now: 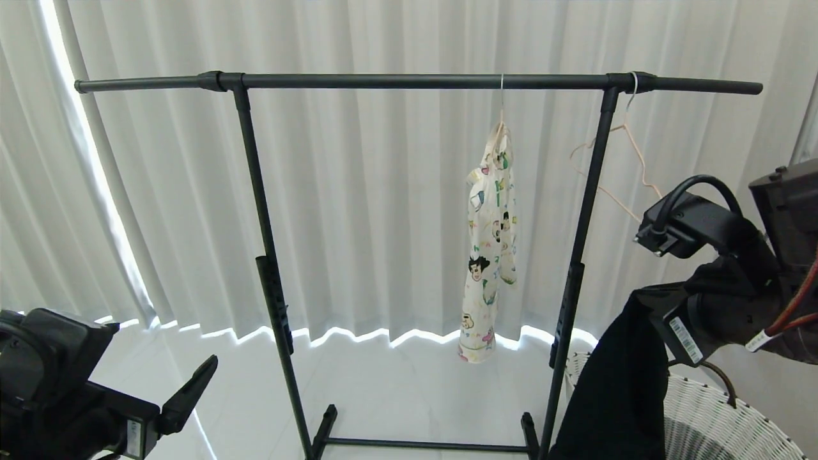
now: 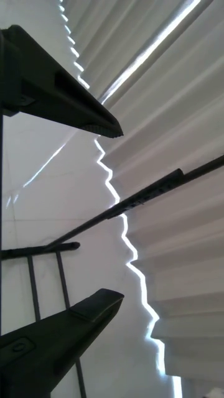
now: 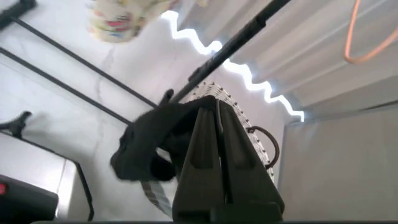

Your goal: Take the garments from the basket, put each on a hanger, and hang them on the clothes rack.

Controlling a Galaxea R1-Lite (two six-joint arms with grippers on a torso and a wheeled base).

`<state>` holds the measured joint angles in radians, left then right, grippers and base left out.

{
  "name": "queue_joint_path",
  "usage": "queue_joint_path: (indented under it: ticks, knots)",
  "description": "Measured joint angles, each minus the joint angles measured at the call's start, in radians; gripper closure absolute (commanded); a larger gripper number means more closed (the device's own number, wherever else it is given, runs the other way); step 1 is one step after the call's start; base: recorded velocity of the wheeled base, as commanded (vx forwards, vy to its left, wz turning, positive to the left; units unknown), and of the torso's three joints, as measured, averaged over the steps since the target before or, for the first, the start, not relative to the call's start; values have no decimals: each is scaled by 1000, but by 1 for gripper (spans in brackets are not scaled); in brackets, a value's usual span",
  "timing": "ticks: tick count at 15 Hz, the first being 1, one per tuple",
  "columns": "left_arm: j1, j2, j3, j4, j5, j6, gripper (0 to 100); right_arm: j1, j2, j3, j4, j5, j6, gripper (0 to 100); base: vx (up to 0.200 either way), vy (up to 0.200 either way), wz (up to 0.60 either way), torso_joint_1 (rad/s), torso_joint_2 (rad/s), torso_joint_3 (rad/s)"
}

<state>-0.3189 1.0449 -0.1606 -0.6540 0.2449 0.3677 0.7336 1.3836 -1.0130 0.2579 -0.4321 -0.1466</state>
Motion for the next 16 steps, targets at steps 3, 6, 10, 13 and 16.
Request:
queue_joint_path:
  ticks: [3, 6, 10, 13, 16]
  knots:
    - [-4, 7, -57, 0, -242, -97, 0, 31, 44, -92, -6, 3, 24, 100, 0, 0, 0, 0, 0, 0]
    - [-43, 57, -156, -1, -281, -110, 0, 106, 140, -265, -5, 4, 112, 100, 0, 0, 0, 0, 0, 0]
    - [-230, 154, -263, 0, -284, -120, 0, 174, 284, -495, 0, 4, 149, 100, 0, 0, 0, 0, 0, 0]
    - [-397, 240, -362, -1, -282, -204, 0, 210, 352, -587, 13, 4, 151, 100, 0, 0, 0, 0, 0, 0]
    - [-458, 309, -419, 0, -278, -267, 0, 244, 374, -615, 16, 6, 174, 100, 0, 0, 0, 0, 0, 0]
